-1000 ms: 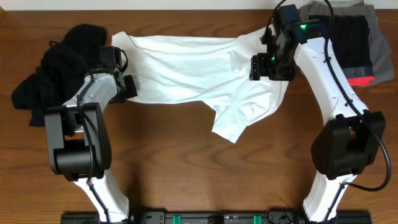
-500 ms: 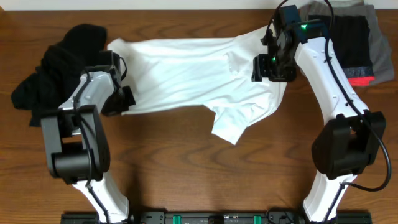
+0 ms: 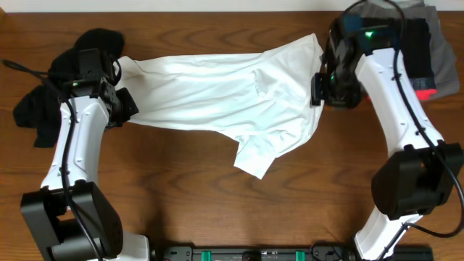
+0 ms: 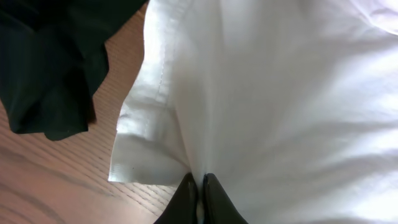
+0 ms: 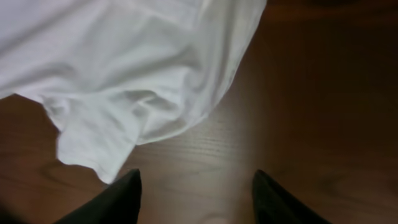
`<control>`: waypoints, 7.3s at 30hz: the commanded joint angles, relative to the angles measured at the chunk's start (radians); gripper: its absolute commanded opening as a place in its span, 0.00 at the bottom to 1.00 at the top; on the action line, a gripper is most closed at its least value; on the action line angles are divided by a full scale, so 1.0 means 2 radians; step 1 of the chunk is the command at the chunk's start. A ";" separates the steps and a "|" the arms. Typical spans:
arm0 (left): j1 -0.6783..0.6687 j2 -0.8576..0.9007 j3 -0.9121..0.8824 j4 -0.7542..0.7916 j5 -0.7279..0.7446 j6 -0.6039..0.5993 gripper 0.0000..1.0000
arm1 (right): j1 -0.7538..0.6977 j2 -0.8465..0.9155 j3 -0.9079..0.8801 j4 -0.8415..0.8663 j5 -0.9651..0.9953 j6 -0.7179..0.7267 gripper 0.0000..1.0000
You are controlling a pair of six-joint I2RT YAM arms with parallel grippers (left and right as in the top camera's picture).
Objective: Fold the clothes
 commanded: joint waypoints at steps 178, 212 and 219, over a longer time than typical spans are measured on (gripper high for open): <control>0.006 0.005 -0.007 -0.065 -0.030 -0.005 0.28 | 0.129 -0.163 -0.365 0.391 0.044 0.088 0.17; -0.033 0.044 0.004 0.210 0.027 0.057 0.79 | 0.067 0.036 -0.052 0.304 -0.016 -0.100 0.35; -0.030 0.103 0.004 0.314 0.027 0.067 0.79 | 0.076 0.042 -0.053 0.297 -0.016 -0.100 0.35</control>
